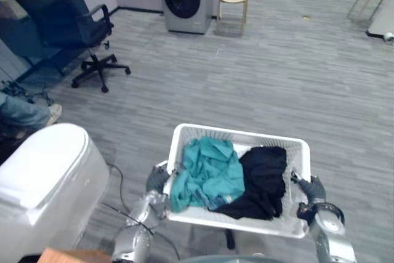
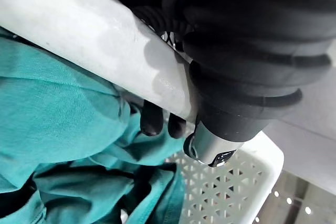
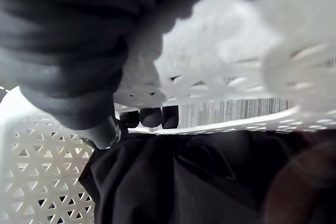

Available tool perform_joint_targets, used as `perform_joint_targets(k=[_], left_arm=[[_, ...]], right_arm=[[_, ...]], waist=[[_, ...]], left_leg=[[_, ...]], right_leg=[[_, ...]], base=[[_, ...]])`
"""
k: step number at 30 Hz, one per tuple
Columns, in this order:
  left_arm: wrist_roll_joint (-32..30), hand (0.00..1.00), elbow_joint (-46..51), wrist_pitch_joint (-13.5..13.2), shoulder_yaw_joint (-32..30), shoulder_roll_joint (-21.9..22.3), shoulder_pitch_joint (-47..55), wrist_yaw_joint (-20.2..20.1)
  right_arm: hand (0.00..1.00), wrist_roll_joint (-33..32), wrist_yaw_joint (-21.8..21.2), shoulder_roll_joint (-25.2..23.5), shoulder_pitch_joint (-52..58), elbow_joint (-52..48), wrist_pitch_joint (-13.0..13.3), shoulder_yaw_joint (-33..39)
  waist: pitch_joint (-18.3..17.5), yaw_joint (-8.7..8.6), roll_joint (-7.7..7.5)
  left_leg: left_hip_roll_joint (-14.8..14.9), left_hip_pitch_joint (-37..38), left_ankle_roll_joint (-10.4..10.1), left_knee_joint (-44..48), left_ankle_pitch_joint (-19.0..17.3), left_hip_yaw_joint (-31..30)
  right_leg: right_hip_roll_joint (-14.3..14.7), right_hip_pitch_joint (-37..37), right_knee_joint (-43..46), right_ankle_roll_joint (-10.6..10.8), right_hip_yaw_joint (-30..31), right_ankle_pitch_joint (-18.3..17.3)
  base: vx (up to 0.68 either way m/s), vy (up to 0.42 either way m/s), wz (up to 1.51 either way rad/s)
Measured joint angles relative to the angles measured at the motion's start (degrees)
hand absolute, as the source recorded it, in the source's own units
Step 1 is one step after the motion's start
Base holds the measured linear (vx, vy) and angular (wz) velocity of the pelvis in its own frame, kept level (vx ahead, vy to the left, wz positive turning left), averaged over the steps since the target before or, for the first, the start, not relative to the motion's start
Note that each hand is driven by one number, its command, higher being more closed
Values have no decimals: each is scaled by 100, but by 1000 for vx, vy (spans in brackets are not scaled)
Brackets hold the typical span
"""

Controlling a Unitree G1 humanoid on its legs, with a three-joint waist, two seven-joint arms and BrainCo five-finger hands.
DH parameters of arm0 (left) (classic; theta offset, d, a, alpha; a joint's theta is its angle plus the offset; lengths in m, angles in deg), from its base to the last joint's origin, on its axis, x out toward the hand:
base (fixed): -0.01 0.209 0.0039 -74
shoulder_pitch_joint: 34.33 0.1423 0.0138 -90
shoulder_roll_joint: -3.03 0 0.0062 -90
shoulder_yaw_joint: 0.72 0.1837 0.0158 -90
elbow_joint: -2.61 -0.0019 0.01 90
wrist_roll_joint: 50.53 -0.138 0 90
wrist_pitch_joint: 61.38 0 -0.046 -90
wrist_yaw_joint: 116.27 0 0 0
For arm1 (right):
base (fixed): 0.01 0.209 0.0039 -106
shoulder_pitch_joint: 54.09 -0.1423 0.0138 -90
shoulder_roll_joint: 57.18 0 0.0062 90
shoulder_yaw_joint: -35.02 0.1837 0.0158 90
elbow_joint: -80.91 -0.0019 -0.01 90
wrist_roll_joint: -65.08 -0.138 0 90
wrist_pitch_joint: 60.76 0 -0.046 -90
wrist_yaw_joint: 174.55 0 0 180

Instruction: Pick up the laundry basket with both hands and put the clothes into the washing machine.

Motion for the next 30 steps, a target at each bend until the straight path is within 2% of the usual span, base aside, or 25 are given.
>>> perform_joint_targets(k=[1,2,4,5,6,7,9,10,11,12,13,14,15,16,17,18,19,20,21,23,25,27,28,29,30], left_arm=[[-2,100,-18,69,-58,15,22,-1],[1,100,-4,74,-100,33,85,-10],[4,100,28,62,-99,37,190,-82],[8,100,73,49,-111,37,259,-109],[14,100,111,51,-111,45,269,-106],[17,100,213,51,-129,92,293,-98],[17,100,331,41,-237,156,337,-101],[16,100,460,32,-239,171,371,-98],[17,100,479,2,-239,156,389,-95],[14,100,465,-18,-234,147,403,-73],[-49,100,438,49,-224,80,364,21],[-65,100,378,96,-239,105,286,58],[-96,100,376,141,-243,87,244,76],[-98,100,371,127,-202,14,291,78],[-107,100,427,114,-89,9,422,99],[-116,100,405,71,-63,-63,452,141],[-128,100,347,79,-74,-98,383,146],[-157,100,328,115,-105,-91,318,163],[-157,100,328,120,-96,-82,312,171],[-159,100,332,125,-11,-105,307,166],[-158,100,329,150,18,-162,187,163],[-157,100,322,157,21,-203,34,146],[-156,100,305,151,15,-256,-15,137],[-153,100,165,112,3,-238,1,137],[-154,100,73,113,3,-214,15,139]], right_arm=[[100,-4,0,3,33,-16,-7,-47],[100,-11,5,26,61,-51,-9,-105],[100,-14,10,29,113,-60,-15,-115],[100,-21,15,44,134,-96,-15,-137],[100,-21,21,62,133,-144,-20,-144],[100,-21,31,114,108,-269,-33,-178],[100,-22,35,153,-1,-331,-33,-238],[100,-28,36,195,-69,-349,-27,-241],[100,-28,35,219,-139,-305,-17,-245],[100,-27,35,215,-283,-38,-9,-253],[100,-18,39,87,-312,136,-26,-254],[100,-11,39,128,-362,195,-30,-210],[100,-6,37,114,-398,225,-81,-205],[100,2,33,80,-341,240,-85,-221],[100,1,18,121,-195,225,-77,-248],[100,11,16,9,-163,270,-67,-221],[100,20,16,-50,-164,281,-67,-202],[100,31,18,-42,-239,312,-87,-199],[100,35,18,-34,-244,312,-90,-202],[100,32,18,-74,-130,306,-91,-139],[100,28,18,-151,-115,239,-91,-41],[100,2,22,-238,-97,141,-78,30],[100,-30,26,-240,-99,138,-68,27],[100,-26,28,-238,-85,181,-71,9],[100,-22,29,-243,-47,232,-76,3]], waist=[[39,65,50],[100,167,101],[188,250,163],[222,374,80],[227,452,74],[232,584,79],[198,695,9],[190,750,-8],[182,754,5],[86,740,-134],[-95,763,-456],[-78,680,-524],[63,749,-398],[65,734,-491],[-52,765,-553],[-104,683,-789],[-99,619,-922],[-25,559,-926],[46,555,-828],[152,356,-466],[155,231,-408],[149,183,-403],[116,167,-469],[40,92,-425],[-47,68,-386]], left_leg=[[-11,-519,-954,1471,676,50],[149,-1090,-1347,2887,1480,251],[337,-1634,-1045,4207,1291,540],[382,-2041,-707,4331,1077,772],[400,-2245,-575,4241,990,928],[437,-2693,-372,3765,860,1150],[334,-3059,-315,1801,830,1163],[256,-3084,-529,40,989,895],[241,-3153,-718,-544,1230,679],[167,-3215,-966,-720,1946,706],[-123,-3137,-496,-601,2243,1043],[-151,-3220,-247,-28,2000,1236],[-92,-3742,-82,1569,1762,1438],[-229,-3732,-241,1658,1609,1441],[-454,-3200,-55,286,2023,1526],[-729,-2675,310,-9,1387,1660],[-885,-2498,419,-57,1286,1712],[-979,-2085,487,-173,1055,1817],[-979,-1811,504,-335,978,1834],[-894,-761,522,-1136,948,1651],[-894,-214,460,-1574,909,1531],[-837,133,331,-1767,689,1411],[-831,331,225,-1802,480,1291],[-701,532,36,-1716,235,1119],[-630,564,-75,-1537,156,990]], right_leg=[[93,240,133,-141,-44,-300],[223,730,47,-188,33,-595],[388,1605,-234,-299,108,-948],[371,2042,-357,-327,263,-1186],[344,2198,-391,-374,377,-1327],[289,2455,-449,-346,571,-1551],[82,2670,-528,-269,796,-1840],[-15,2807,-539,-233,1028,-2074],[-36,2885,-548,-170,1120,-2191],[-232,3014,-563,-8,1308,-2390],[-680,3203,-662,237,1463,-2499],[-824,3255,-504,497,1611,-2341],[-648,3286,140,737,1910,-1964],[-640,3213,666,751,1955,-1805],[-674,2671,2208,1093,1912,-1164],[-1012,2094,3598,735,1645,-269],[-1196,1785,4138,464,1583,-253],[-1247,1173,4826,153,1393,-565],[-1167,914,4991,94,1241,-776],[-826,230,4468,186,460,-1494],[-709,-154,3278,236,3,-1604],[-565,-307,1387,248,-248,-1288],[-397,-281,189,302,-114,-797],[-245,-219,23,145,-38,-153],[-169,-148,22,-45,-47,112]], base=[[766,-168,5],[774,-153,-9],[723,-86,-16],[647,-40,-29],[591,2,-53],[601,53,-61],[587,99,-67],[632,175,-61],[846,270,-74],[963,311,-62],[854,255,-57],[850,257,-63],[617,226,-50],[735,340,-77],[664,287,-56],[646,244,-43],[579,171,-34],[462,161,-41],[594,252,-60],[622,254,-17],[632,152,21],[641,86,31],[662,23,45],[679,-6,55],[764,-60,46]])
